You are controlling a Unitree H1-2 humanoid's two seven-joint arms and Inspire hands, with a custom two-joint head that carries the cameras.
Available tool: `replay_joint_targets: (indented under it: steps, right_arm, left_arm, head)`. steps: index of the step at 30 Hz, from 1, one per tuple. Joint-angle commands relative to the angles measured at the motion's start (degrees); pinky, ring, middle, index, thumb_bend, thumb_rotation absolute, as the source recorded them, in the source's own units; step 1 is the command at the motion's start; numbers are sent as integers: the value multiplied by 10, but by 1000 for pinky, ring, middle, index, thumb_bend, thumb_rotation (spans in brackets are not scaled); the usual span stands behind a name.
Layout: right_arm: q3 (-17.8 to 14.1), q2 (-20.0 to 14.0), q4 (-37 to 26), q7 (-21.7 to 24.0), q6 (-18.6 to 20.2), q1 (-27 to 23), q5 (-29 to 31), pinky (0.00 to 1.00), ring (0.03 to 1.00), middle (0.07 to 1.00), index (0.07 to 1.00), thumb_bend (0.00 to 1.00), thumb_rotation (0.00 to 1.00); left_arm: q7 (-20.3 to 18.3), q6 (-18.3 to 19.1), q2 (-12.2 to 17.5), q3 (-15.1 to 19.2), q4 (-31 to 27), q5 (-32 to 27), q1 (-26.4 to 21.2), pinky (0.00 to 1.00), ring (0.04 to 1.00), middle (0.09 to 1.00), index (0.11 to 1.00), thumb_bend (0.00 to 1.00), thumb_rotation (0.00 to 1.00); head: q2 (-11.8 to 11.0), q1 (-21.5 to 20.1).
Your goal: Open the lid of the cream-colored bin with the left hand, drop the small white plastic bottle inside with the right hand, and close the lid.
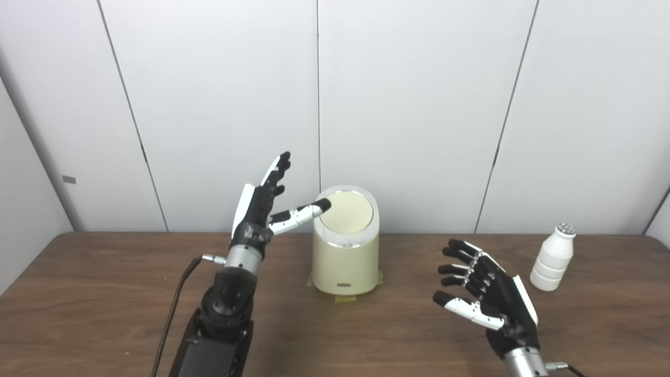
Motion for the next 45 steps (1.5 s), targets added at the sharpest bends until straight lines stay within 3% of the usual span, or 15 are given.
replay_joint_targets:
  steps: [1, 4, 10, 20, 32, 35, 38, 45]
  right_arm:
    - [-3, 0, -17, -3, -18, -15, 2, 539, 634, 758, 754, 823, 202]
    - [-4, 2, -17, -4, -18, -16, 5, 532, 641, 758, 755, 830, 198]
    - [-7, 9, -18, -6, -16, -19, 14, 523, 643, 757, 748, 847, 190]
    - [-3, 12, -30, -12, -11, -17, 3, 506, 636, 759, 751, 844, 224]
    - [-2, 16, -35, -14, -7, -18, 5, 513, 636, 754, 747, 825, 210]
    - [-1, 17, -33, -16, -10, -19, 4, 519, 638, 751, 745, 836, 221]
    - [-1, 17, -27, -15, -16, -22, 4, 526, 649, 743, 744, 843, 227]
    - [-2, 16, -21, -14, -20, -24, 7, 517, 630, 752, 742, 835, 224]
  left_arm:
    - [18, -5, -6, -8, 6, 19, -46, 955, 1000, 998, 1000, 905, 270]
    - [36, -8, -4, -21, 38, 48, -67, 996, 1000, 1000, 1000, 901, 280]
    - [61, -2, 1, -44, 83, 100, -94, 967, 1000, 1000, 1000, 918, 276]
    - [61, 13, 9, -72, 110, 136, -108, 943, 1000, 1000, 1000, 923, 207]
    - [43, 14, 20, -87, 112, 138, -101, 957, 1000, 1000, 1000, 862, 79]
    - [33, 16, 26, -95, 112, 143, -97, 894, 1000, 1000, 1000, 879, 76]
    - [24, 38, 31, -108, 111, 160, -97, 892, 1000, 1000, 1000, 904, 109]
    - [5, 86, 49, -153, 105, 217, -101, 926, 1000, 1000, 1000, 905, 71]
  head:
    - [1, -1]
    - [0, -5]
    - [0, -8]
    - [3, -10]
    - [6, -10]
    - [7, -12]
    - [8, -12]
    - [10, -12]
